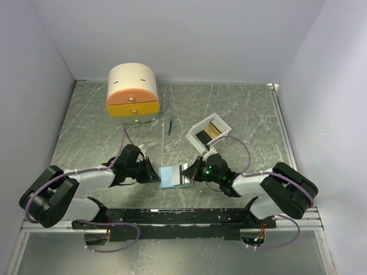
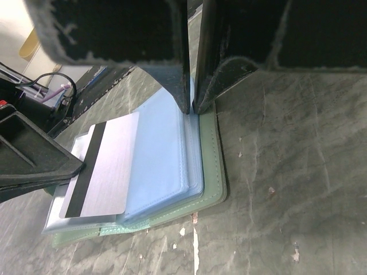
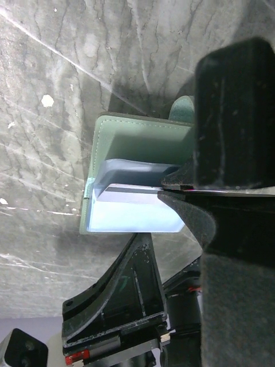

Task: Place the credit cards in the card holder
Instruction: Insert the credit card into the card holder.

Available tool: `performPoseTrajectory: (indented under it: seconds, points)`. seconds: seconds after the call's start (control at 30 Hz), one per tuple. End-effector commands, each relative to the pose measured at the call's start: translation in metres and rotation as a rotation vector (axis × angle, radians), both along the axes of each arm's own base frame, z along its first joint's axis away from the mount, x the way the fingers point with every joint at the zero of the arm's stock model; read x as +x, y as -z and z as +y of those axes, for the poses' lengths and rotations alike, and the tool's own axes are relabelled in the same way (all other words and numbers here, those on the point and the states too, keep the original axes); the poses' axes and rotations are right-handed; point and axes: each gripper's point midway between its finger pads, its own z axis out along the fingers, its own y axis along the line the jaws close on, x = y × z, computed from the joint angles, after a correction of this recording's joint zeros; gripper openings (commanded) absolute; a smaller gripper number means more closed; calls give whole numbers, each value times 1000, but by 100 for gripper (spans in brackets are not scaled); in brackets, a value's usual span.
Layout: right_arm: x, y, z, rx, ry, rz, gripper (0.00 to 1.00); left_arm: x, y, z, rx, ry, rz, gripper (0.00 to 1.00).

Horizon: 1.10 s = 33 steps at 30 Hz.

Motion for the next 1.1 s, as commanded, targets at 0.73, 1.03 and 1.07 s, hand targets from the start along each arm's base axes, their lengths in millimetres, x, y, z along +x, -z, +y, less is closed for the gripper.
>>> performPoseTrajectory:
  seconds: [0.73,1.03,1.07]
  points:
    - [-5,18,3,-74,-60,46,0,4,6,2,45,1,-13,20]
    - [-1,17,0,-122,-38,53,16,6,3,2,55,10,-19,19]
    - [0,16,-2,-135,-33,52,17,7,2,2,55,11,-20,20]
